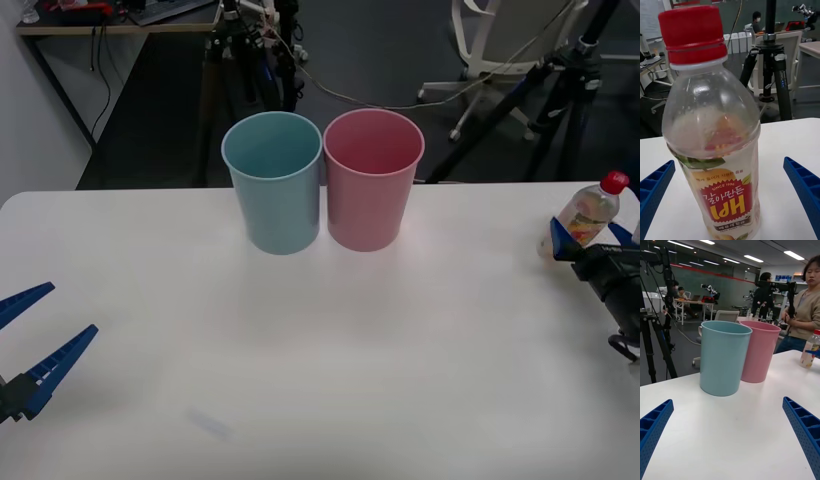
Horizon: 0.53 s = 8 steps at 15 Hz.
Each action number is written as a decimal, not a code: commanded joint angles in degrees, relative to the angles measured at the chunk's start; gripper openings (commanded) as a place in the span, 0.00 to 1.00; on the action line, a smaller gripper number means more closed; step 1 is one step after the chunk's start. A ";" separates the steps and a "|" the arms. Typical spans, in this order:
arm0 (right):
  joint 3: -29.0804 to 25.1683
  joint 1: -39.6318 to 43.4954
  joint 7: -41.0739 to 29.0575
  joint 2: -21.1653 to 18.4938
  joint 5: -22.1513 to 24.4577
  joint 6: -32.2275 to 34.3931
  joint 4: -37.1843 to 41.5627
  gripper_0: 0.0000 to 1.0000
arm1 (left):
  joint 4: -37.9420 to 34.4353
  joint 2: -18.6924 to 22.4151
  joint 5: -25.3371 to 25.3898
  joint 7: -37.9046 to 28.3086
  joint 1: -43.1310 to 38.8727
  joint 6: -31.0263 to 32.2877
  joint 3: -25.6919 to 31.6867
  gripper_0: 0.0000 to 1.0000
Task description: Grasp the object on the table and drop it into the matching bin: aluminum can to the light blue bin, PET bottle to the pink bin.
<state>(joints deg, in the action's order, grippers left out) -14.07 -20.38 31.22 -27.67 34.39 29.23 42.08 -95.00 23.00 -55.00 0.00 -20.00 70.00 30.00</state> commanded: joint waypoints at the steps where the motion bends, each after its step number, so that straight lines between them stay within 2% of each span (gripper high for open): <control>1: 0.27 -1.15 -0.02 0.42 0.15 -1.02 0.02 1.00 | 0.00 0.00 0.00 0.00 0.00 0.00 0.00 1.00; 8: 1.06 -2.29 -0.02 0.42 0.77 -1.98 0.02 1.00 | 0.00 0.00 0.00 0.00 0.00 0.00 0.00 1.00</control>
<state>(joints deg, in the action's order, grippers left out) -13.01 -22.56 31.19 -27.25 35.04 27.38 42.08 -95.00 23.00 -55.00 0.00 -20.00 70.00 30.00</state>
